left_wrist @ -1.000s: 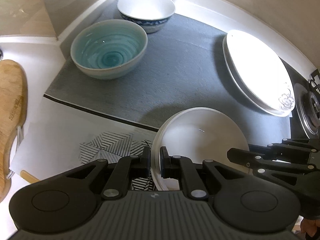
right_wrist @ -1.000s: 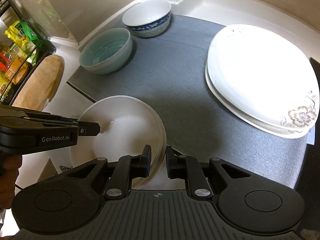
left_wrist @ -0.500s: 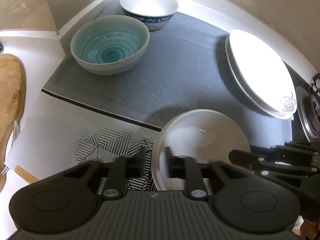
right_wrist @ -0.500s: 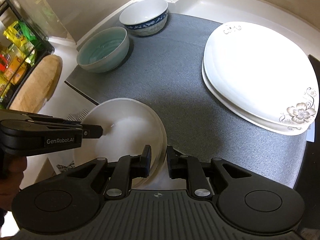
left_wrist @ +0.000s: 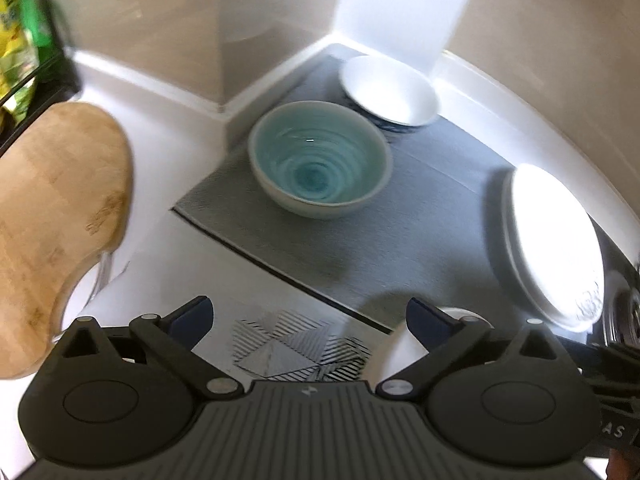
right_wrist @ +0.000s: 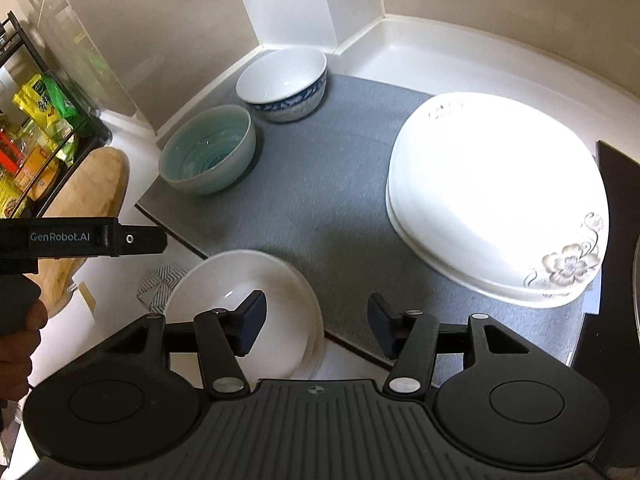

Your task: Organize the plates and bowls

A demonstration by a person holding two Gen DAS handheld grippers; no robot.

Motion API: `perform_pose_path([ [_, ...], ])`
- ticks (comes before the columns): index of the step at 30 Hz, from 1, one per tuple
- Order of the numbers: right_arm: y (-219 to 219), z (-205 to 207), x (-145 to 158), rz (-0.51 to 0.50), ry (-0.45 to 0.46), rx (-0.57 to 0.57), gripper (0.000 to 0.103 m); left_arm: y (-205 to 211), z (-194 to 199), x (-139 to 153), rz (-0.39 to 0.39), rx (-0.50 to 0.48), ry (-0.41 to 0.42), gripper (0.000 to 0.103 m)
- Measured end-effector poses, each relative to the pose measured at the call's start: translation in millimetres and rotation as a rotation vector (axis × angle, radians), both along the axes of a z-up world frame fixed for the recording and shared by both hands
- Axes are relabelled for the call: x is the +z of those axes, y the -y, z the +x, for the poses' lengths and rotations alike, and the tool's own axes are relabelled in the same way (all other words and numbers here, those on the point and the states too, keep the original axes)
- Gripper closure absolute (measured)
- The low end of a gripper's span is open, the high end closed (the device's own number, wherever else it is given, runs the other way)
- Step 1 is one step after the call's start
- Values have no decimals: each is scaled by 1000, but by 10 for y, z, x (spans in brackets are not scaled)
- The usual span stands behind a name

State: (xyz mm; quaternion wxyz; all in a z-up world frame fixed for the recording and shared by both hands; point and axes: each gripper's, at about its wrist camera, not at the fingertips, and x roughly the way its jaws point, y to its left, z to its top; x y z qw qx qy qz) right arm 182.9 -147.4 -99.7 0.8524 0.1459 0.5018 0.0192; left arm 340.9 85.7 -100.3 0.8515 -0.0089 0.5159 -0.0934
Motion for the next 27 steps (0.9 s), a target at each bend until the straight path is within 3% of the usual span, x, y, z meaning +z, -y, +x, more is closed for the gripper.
perform_pose_path([
  [13, -57, 297, 119, -22, 78, 27, 43, -282, 213, 114, 15, 106, 47, 0],
  [21, -162, 745, 131, -29, 106, 55, 43, -375, 523, 200, 26, 169, 101, 0],
  [27, -255, 1177, 10, -22, 85, 69, 43, -382, 861, 67, 11, 187, 85, 0],
])
